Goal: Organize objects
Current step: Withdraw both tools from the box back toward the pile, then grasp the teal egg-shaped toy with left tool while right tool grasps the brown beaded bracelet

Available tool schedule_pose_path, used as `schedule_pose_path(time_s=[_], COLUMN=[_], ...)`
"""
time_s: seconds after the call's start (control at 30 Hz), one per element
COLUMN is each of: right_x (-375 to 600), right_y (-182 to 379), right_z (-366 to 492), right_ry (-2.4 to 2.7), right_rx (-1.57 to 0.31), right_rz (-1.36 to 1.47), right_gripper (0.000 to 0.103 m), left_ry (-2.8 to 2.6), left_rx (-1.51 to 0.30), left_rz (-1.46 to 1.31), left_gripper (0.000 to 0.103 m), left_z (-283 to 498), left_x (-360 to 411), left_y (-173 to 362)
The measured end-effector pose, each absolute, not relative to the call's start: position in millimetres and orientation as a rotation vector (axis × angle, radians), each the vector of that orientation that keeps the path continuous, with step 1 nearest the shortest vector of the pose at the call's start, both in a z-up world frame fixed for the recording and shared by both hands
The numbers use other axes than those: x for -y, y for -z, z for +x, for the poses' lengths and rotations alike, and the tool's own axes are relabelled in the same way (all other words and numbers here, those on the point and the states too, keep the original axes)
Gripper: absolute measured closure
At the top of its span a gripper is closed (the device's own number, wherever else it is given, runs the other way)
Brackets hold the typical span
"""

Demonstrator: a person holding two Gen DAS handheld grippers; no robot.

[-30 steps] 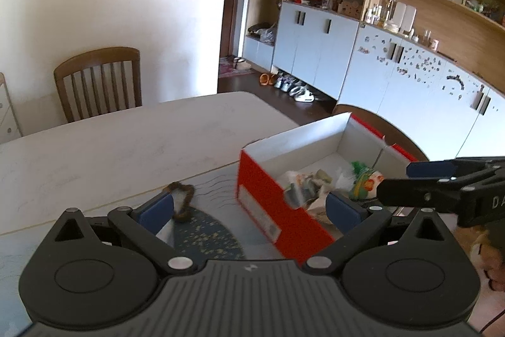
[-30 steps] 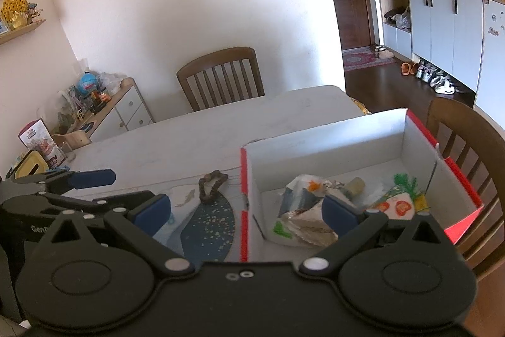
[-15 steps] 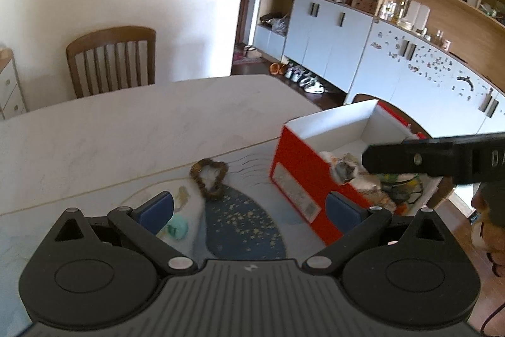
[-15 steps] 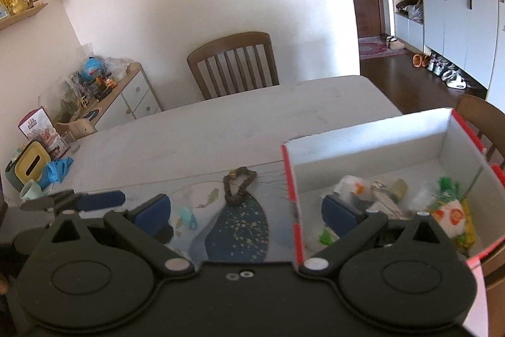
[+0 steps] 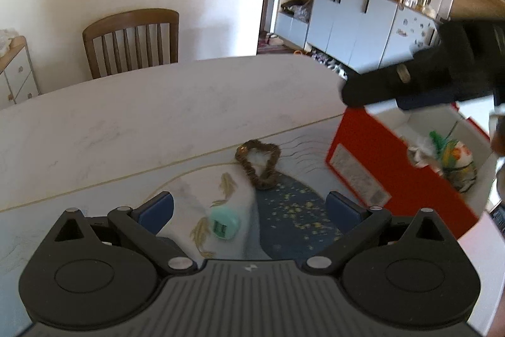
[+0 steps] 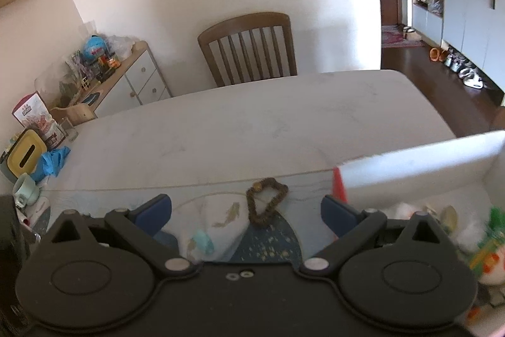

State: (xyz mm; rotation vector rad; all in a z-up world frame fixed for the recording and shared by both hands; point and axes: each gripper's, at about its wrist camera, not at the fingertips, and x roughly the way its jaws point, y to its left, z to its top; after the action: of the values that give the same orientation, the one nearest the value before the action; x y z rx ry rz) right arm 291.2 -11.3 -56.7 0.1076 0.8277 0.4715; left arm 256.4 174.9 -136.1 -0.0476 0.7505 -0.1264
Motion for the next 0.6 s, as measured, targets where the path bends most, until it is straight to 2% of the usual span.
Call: schedule_pose_path(time_s=[0.6], right_x=[-48.5], right_y=[126.7], right_z=[359.9], right_ry=[-0.456], right_rx=[-1.017], right_rz=[0.011], right_gripper=[0.008], left_ry=[0.085], left_rx=[-0.844], left_rz=[-0.057], left_gripper=[0.0], left_z=[294.4], left_x=[-179.7], left_y=[193.5])
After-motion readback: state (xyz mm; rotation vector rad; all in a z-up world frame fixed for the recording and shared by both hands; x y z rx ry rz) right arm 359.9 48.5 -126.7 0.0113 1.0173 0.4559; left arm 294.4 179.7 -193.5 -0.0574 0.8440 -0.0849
